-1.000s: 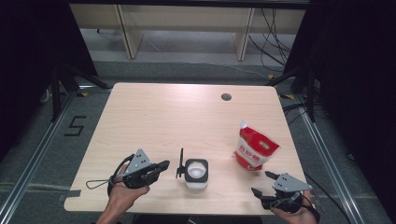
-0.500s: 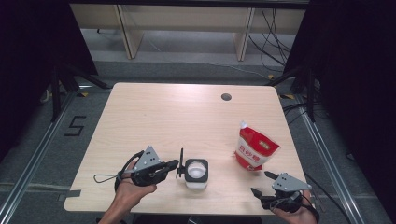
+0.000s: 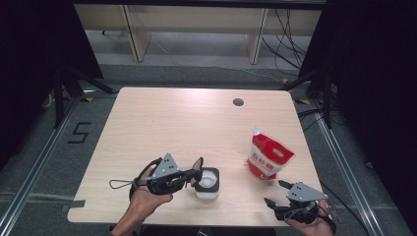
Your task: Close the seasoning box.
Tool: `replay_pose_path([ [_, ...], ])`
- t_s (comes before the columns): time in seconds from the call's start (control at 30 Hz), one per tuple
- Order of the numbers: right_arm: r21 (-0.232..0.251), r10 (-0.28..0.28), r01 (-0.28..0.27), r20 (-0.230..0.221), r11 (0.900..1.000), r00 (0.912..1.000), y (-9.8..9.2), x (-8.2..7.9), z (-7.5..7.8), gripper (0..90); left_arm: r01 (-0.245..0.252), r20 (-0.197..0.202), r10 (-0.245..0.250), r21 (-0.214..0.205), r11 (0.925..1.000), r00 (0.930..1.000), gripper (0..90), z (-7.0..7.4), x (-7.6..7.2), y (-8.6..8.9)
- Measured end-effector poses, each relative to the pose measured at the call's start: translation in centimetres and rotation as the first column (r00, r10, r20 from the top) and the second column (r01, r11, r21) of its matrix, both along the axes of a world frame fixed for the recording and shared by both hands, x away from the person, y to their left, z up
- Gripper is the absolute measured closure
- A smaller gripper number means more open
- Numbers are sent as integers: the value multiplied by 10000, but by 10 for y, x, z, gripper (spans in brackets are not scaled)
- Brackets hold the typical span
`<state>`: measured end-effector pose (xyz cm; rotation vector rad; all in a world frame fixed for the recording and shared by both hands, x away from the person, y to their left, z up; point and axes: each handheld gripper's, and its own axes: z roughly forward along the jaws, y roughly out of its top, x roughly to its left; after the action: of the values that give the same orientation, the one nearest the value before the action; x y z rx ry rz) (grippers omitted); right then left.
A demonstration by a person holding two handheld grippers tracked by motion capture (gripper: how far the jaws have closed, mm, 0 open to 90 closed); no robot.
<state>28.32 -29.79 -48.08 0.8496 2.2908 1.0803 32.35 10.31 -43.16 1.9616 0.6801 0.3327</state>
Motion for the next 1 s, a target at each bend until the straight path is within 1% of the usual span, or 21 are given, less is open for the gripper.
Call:
replay_pose_path([
  [0.03,7,4,-4,2,10000,10000,0,0,0,242,-46,-45,47,106,9999,10000,891,0,0,0],
  [0.07,7,9,-9,1,10000,10000,0,0,0,242,-29,-18,30,111,9999,10000,891,0,0,-1],
  [0.1,13,11,-11,-3,10000,10000,0,0,0,242,97,9,-97,131,9999,10000,891,0,1,-2],
  [0.13,8,26,-26,-12,10000,10000,0,0,0,242,-56,-71,57,89,9999,10000,891,0,0,-3],
  [0.2,2,27,-27,-25,10000,10000,1,0,0,242,59,-61,-59,27,10000,10000,891,-2,1,-5],
  [0.23,10,24,-24,-31,10000,10000,1,0,0,242,59,-80,-58,172,9998,10000,891,-1,1,-6],
  [0.27,-7,46,-46,-14,10000,10000,1,0,0,242,67,-133,-66,56,10000,9999,891,-2,2,-7],
  [0.3,-4,51,-51,-16,10000,10000,1,0,0,242,134,-56,-132,210,9997,9999,891,-2,2,-8],
  [0.37,6,17,-17,-39,10000,10000,1,0,0,242,70,-184,-69,48,10000,9998,891,-4,2,-11],
  [0.4,-26,-17,17,-29,10000,10000,1,-1,0,242,258,-42,-257,205,9995,9997,891,-5,3,-11],
  [0.43,11,-13,13,-78,10000,10000,1,-1,0,242,158,-158,-153,331,9993,9998,890,-5,2,-12],
  [0.47,9,16,-16,-94,10000,10000,1,0,0,242,262,-140,-259,223,9994,9996,890,-7,3,-14],
  [0.5,-33,57,-57,-77,10000,10000,1,0,0,242,221,-191,-217,218,9995,9996,890,-8,3,-15],
  [0.57,6,48,-48,-104,10000,9999,2,0,0,242,209,-199,-202,369,9991,9996,890,-10,3,-17],
  [0.6,1,57,-57,-102,10000,9999,2,0,0,242,284,-266,-275,329,9991,9993,890,-11,3,-18],
  [0.7,-6,41,-41,-116,10000,9999,2,-1,-1,242,302,-297,-287,525,9982,9991,889,-14,4,-20],
  [0.73,-20,67,-67,-90,10000,9999,2,-1,-1,242,267,-387,-248,493,9984,9989,889,-15,3,-21],
  [0.77,-9,53,-53,-106,10000,9999,2,-1,-1,242,251,-363,-237,390,9989,9991,889,-16,3,-21],
  [0.83,-31,76,-76,-95,10000,9999,2,0,-1,242,267,-429,-251,370,9990,9988,887,-16,3,-22],
  [0.97,-22,87,-87,-99,10000,9999,2,-1,-1,242,366,-315,-353,433,9984,9989,868,-15,4,-21],
  [1.0,-32,93,-94,-77,10000,9999,2,-1,-1,242,373,-353,-361,337,9987,9987,860,-14,4,-21],
])
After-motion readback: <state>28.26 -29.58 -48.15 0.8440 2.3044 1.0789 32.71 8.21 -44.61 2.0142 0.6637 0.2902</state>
